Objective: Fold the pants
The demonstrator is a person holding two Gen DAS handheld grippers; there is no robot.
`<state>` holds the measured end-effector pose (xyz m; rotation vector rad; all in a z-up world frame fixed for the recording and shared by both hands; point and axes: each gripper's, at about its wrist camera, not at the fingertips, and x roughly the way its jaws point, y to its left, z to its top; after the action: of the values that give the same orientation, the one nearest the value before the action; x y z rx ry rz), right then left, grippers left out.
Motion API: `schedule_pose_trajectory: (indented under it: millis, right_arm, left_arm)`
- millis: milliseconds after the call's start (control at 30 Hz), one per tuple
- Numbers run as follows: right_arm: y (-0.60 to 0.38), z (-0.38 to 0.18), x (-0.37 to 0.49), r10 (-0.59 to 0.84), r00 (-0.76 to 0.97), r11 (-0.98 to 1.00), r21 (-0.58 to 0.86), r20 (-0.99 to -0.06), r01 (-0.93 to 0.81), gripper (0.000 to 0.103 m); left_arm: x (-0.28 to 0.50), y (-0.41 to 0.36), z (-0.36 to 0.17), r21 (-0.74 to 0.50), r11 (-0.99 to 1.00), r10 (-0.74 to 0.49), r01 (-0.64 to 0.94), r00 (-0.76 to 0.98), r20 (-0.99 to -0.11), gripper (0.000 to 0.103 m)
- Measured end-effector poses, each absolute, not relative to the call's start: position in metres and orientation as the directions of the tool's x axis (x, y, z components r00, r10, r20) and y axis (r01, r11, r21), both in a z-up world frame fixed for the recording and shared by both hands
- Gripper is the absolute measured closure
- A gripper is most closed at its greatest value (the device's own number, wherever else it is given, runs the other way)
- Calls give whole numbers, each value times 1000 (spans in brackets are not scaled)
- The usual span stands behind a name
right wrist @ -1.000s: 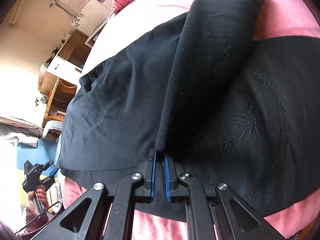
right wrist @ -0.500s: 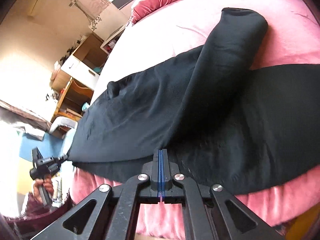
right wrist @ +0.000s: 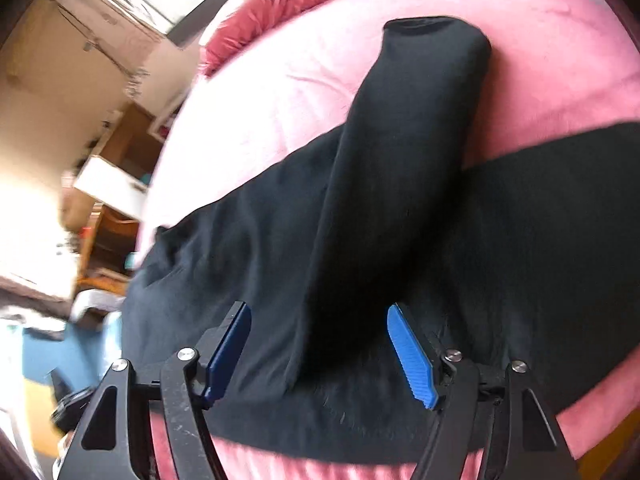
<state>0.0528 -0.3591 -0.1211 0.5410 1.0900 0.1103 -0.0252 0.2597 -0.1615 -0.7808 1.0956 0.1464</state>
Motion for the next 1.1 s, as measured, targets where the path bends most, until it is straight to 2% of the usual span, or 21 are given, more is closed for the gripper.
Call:
schedule_pose_trajectory:
  millis: [33,67,100,133,400,767,967,1067,1100]
  right_arm:
    - [-357,-124,63,308,450,881,430,-838,197,54]
    - [-356,-129,70,288,425,891,402,-858,209,77]
    - [-354,-134,77,269,395,903,373,-878,214,85]
    - [-354,-137,81,249,382,912,348,-890,218,90]
    - [-385,-91,26,357,490,862,482,-795,155,92]
    - [-385,-146,-9,332,348,893,411,-877,185,93]
    - [-375,-117,-2,338,390,902,413,-857,125,93]
    - [-375,-131,1,322,346,917,382,-881,119,92]
    - [-370,-141,7,320,323,920,374,-891,118,91]
  left_arm:
    - [-24,260,-161,-492,732,-259,-471,475,-841,97]
    - [-24,259,-161,-491,734,-259,-469,476,-841,97]
    - [-23,259,-160,-494,735,-260,-464,479,-838,97]
    - [-23,260,-158,-496,737,-262,-460,482,-836,97]
    - [-22,262,-146,-484,767,-257,-421,490,-833,97]
    - [-25,256,-160,-399,807,-206,-436,425,-881,97]
    - [-30,260,-152,-392,813,-189,-431,442,-877,96]
    - [-25,253,-159,-336,838,-159,-431,395,-905,96]
    - [-23,250,-160,-305,852,-141,-426,375,-916,92]
